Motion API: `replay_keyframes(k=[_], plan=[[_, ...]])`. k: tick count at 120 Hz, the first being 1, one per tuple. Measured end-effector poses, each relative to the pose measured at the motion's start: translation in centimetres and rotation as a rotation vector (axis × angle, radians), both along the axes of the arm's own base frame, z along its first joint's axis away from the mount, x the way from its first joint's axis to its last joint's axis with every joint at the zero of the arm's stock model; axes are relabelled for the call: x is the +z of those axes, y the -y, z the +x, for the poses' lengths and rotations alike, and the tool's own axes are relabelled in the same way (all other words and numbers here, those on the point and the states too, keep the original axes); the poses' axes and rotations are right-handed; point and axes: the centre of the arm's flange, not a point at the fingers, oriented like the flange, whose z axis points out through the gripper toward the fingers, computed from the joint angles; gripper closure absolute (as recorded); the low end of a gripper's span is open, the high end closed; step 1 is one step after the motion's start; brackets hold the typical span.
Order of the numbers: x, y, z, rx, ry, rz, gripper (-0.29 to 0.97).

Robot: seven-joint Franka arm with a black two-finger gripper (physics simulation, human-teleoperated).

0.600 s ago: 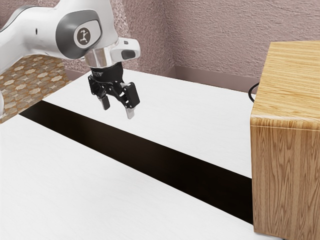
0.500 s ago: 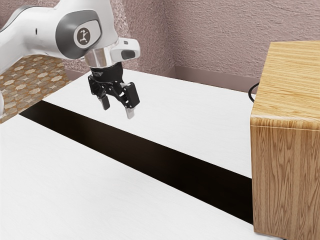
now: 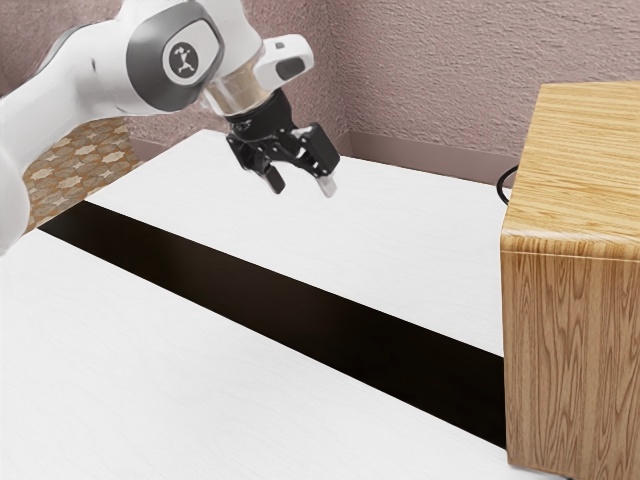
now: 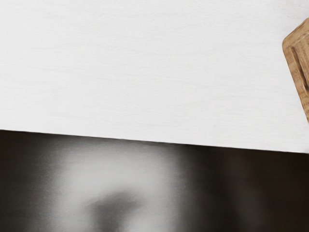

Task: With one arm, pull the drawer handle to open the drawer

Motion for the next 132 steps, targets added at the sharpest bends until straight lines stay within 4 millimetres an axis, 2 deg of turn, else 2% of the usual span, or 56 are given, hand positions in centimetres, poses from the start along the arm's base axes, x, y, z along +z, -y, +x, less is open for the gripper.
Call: replay_keyframes(k=[21,35,48,69,87,100,132], plan=[[0.4,3.0,1.6,-0.005,0.102,-0.041,0.00],[1.1,3.7,1.8,0.022,0.139,-0.080,0.00],[1.4,5.3,1.7,0.043,0.137,-0.128,0.00],[0.5,9.8,2.3,0.043,0.114,-0.205,0.00],[0.5,9.5,2.6,0.095,0.118,-0.252,0.00],[0.6,11.2,2.6,0.098,0.118,-0.290,0.00],[0.3,13.9,3.0,0.106,0.122,-0.349,0.00]])
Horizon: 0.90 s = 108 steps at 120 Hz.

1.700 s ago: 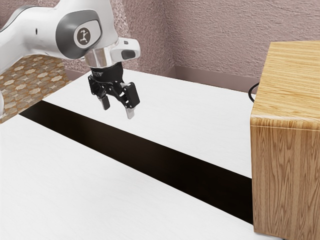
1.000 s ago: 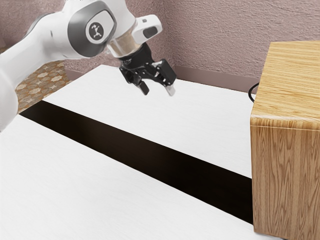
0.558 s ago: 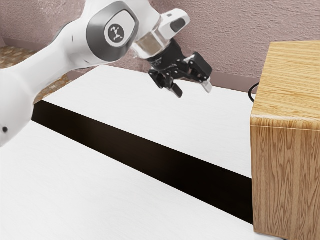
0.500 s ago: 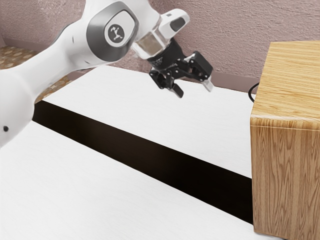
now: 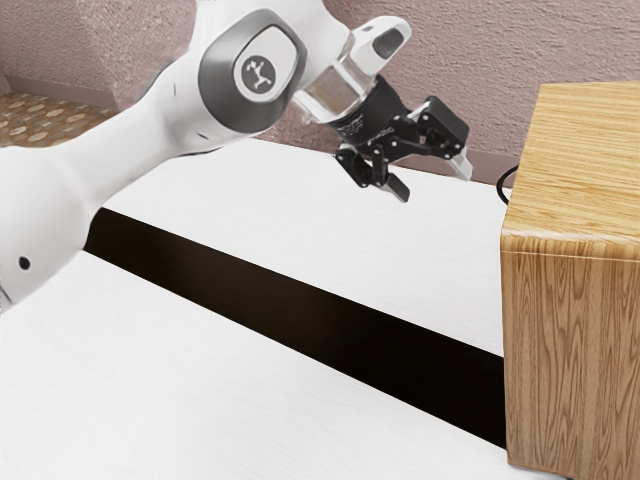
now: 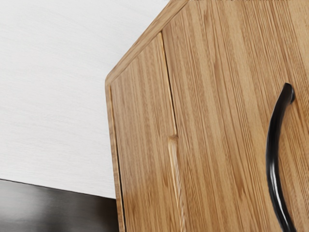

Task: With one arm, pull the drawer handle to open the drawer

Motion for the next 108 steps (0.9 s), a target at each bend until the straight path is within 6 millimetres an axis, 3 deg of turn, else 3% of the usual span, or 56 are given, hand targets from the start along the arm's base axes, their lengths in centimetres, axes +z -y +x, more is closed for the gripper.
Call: replay_keyframes(k=[43,108], plan=[[-0.3,0.8,0.8,0.040,0.024,-0.053,0.00],[-3.5,3.1,2.3,0.050,-0.016,-0.096,0.00]])
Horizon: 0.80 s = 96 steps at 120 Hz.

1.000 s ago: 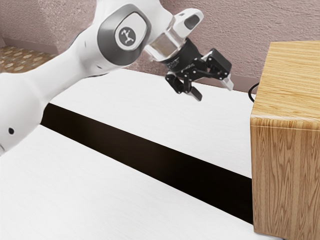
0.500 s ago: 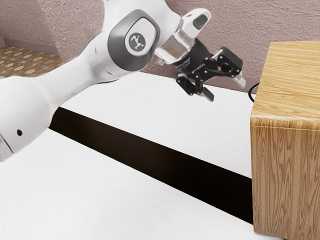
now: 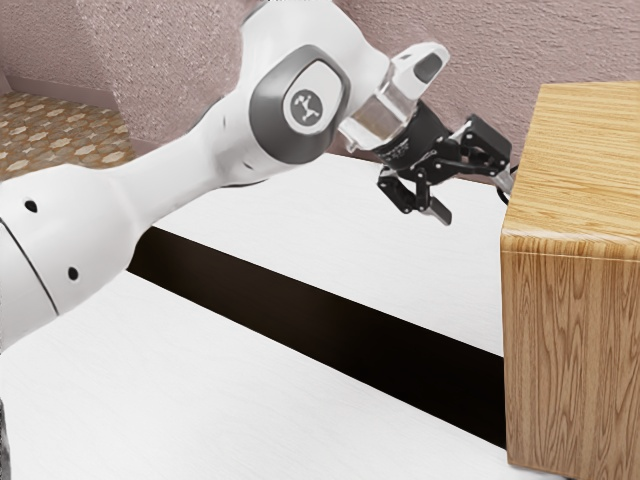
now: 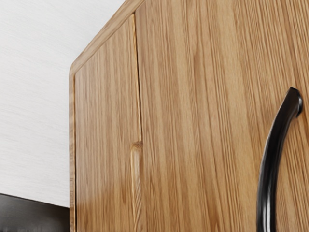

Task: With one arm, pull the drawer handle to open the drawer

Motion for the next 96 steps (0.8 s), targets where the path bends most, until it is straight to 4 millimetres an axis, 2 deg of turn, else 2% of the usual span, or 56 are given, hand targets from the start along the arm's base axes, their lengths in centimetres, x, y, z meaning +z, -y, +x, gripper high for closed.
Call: replay_keyframes(k=[15,44,73,96], plan=[[-0.3,-0.1,0.1,0.006,-0.005,0.001,0.00],[-0.8,-1.5,0.0,0.034,-0.019,0.003,0.00],[-0.9,-4.5,-1.7,0.090,-0.035,0.005,0.00],[-0.8,-7.8,-3.1,0.147,-0.046,-0.003,0.00]])
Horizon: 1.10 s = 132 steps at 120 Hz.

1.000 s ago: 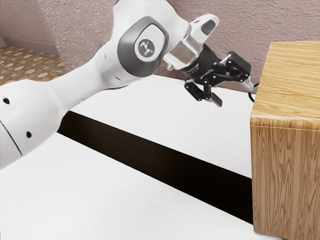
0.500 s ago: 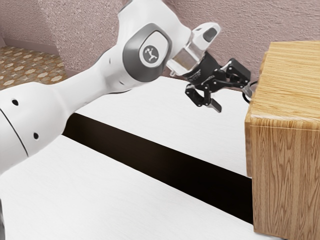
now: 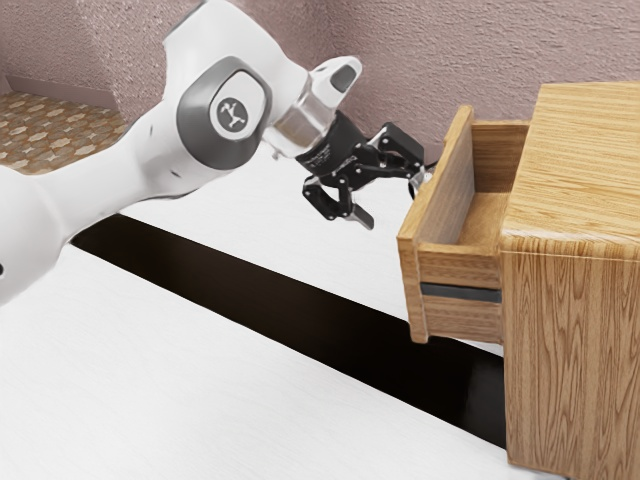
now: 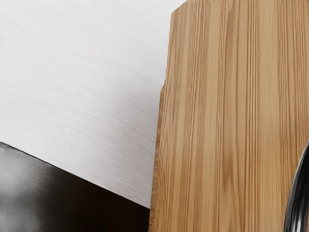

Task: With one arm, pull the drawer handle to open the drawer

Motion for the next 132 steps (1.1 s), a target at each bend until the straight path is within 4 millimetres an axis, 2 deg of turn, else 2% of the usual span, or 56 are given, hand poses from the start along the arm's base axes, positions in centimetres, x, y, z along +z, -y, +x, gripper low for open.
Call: replay_keyframes(k=[40,78,106,116,132], plan=[[-0.2,-5.2,-1.8,0.082,-0.015,-0.007,0.00],[-0.5,-11.2,-3.8,0.176,-0.029,-0.011,0.00],[0.2,-15.5,-6.5,0.238,-0.026,-0.028,0.00],[1.4,-16.9,-7.6,0.256,-0.007,-0.036,0.00],[5.5,-18.5,-10.6,0.263,0.056,-0.036,0.00]])
